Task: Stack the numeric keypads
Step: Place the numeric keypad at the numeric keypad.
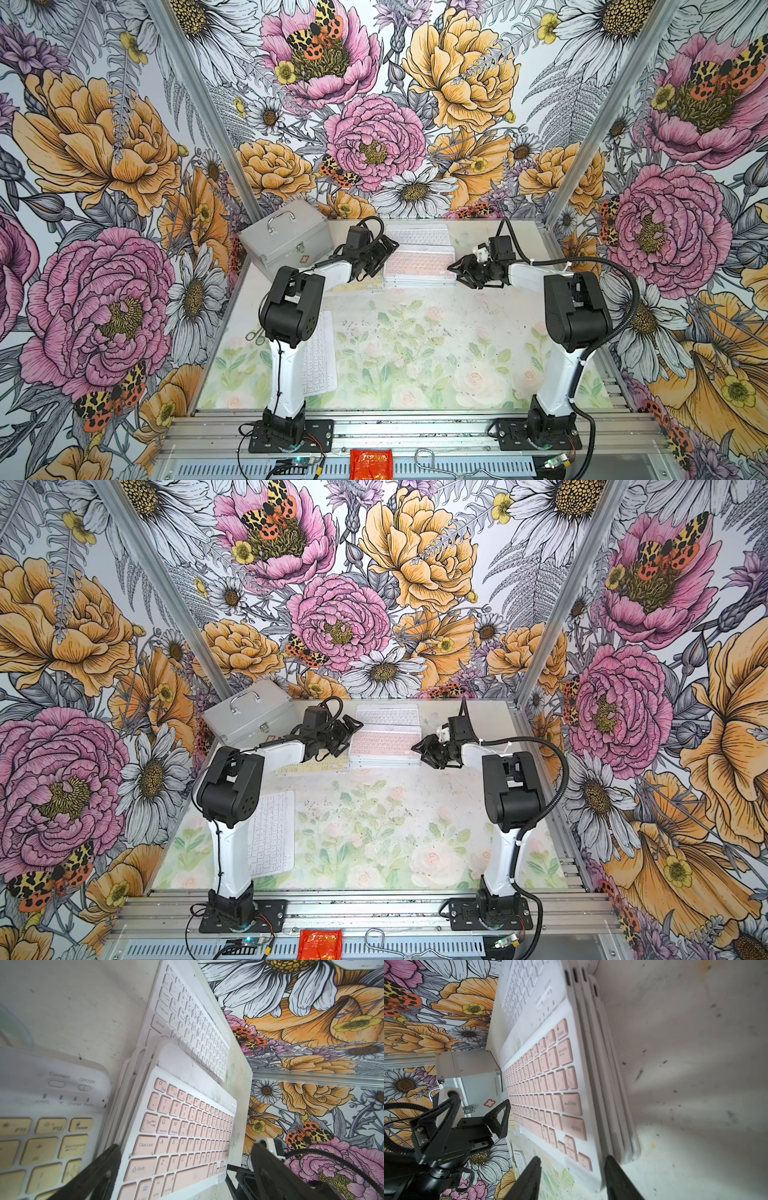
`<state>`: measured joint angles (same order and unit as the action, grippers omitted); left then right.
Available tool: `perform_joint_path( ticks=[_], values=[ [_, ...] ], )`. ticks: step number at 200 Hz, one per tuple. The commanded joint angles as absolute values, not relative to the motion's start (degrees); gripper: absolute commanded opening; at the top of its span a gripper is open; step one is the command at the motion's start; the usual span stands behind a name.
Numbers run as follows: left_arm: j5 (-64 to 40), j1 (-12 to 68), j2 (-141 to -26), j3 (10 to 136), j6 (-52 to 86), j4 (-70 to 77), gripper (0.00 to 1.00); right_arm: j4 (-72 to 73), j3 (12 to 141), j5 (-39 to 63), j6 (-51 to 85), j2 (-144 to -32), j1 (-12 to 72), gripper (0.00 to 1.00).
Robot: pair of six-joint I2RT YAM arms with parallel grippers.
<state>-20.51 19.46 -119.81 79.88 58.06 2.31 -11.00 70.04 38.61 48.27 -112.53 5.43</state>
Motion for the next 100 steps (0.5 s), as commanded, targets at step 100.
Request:
perform_joint_path(
  ticks=[100],
  values=[
    [-20.47,17.33,-113.56,78.31,49.68,-7.4,0.99,-23.45,73.28,27.61,36.05,-105.43,6.78,0.63]
  ],
)
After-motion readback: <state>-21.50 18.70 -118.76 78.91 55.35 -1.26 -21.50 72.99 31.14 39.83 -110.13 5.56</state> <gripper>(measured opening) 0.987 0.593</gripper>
